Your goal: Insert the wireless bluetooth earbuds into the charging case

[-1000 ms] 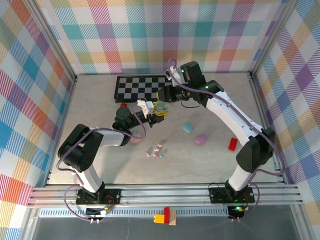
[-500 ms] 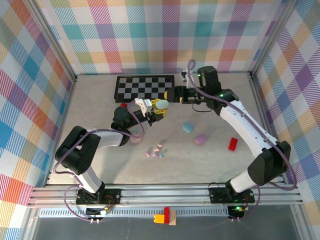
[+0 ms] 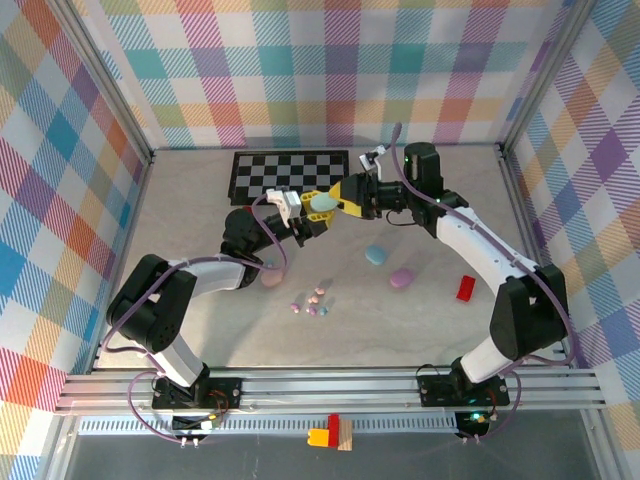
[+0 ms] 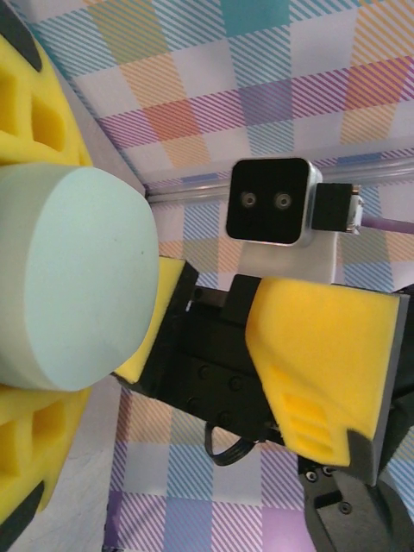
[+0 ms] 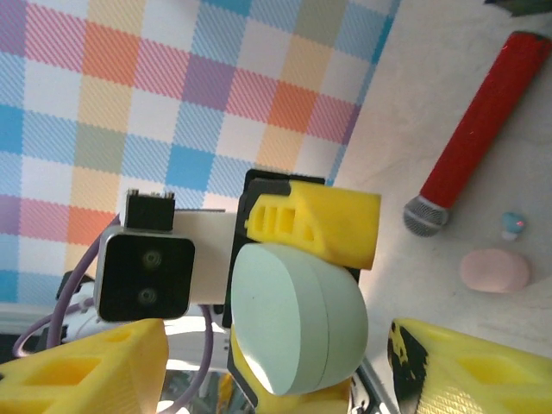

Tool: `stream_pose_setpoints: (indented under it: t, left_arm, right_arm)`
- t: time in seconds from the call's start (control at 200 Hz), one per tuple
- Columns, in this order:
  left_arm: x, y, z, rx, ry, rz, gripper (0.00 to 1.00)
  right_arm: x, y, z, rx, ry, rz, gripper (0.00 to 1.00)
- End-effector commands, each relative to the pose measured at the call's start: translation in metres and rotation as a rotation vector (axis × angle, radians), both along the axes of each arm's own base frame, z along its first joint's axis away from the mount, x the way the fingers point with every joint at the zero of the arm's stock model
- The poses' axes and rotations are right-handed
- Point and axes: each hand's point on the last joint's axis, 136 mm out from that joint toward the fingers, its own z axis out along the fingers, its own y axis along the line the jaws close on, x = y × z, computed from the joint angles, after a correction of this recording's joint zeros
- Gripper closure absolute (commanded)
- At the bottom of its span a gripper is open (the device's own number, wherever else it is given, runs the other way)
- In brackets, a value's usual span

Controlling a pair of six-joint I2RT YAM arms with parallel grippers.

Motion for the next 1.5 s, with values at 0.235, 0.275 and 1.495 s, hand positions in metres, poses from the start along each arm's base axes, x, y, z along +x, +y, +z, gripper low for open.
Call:
stream_pose_setpoints:
  t: [0.235,0.275,1.495]
  left_arm:
    - [-0.005,-0.003,0.024,-0.039,-0.060,-0.050,0.68]
    - [-0.006,-0.003,0.024,-0.040,-0.060,-0.051,0.68]
    - [-0.022,0.060,-0.105,0.473,0.268,0.309,0.00]
  right_arm:
    - [-0.010,0.014,0.005,0.067,0.023,0.114,0.43]
    - [-0.009,0.014,0.003,0.065,0.031,0.111,0.48]
    - [0.073,-0.002,-0.205,-0.499,0.159,-0.232,0.75]
